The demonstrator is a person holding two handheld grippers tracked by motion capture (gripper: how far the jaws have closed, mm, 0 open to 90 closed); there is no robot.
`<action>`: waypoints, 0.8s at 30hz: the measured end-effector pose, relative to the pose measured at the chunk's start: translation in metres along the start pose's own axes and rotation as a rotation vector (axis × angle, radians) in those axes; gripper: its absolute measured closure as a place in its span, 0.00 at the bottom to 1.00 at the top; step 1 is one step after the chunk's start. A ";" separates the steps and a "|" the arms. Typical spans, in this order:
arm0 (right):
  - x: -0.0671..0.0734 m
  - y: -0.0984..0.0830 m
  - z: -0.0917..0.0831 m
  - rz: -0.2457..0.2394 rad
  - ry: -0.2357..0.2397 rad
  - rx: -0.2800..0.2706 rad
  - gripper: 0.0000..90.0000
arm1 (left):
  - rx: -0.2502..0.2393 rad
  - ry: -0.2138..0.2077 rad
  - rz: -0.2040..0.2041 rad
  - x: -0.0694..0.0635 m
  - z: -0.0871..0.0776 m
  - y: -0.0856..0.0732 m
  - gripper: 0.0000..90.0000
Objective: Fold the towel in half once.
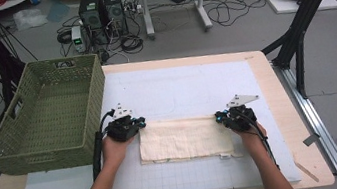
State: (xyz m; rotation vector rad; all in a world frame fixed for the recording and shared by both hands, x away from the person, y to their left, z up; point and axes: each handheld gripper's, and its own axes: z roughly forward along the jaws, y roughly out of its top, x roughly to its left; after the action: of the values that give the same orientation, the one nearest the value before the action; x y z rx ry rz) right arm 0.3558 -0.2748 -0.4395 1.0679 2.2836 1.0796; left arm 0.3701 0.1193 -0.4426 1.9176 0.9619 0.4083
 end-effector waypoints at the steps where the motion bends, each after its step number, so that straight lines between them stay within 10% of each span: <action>1: 0.001 0.001 0.001 0.002 -0.015 0.000 0.94 | -0.005 0.004 -0.004 0.000 0.001 0.000 0.96; 16: -0.001 0.002 0.015 0.050 -0.074 0.033 0.91 | -0.028 -0.002 -0.042 0.001 0.010 0.000 0.93; 24: -0.006 0.003 -0.004 0.078 -0.061 -0.054 0.47 | -0.139 -0.060 -0.107 0.002 -0.010 0.007 0.45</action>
State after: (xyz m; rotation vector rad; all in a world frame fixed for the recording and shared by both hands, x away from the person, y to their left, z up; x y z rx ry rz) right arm 0.3582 -0.2800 -0.4348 1.1615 2.1690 1.1168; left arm 0.3685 0.1246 -0.4321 1.7349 0.9666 0.3437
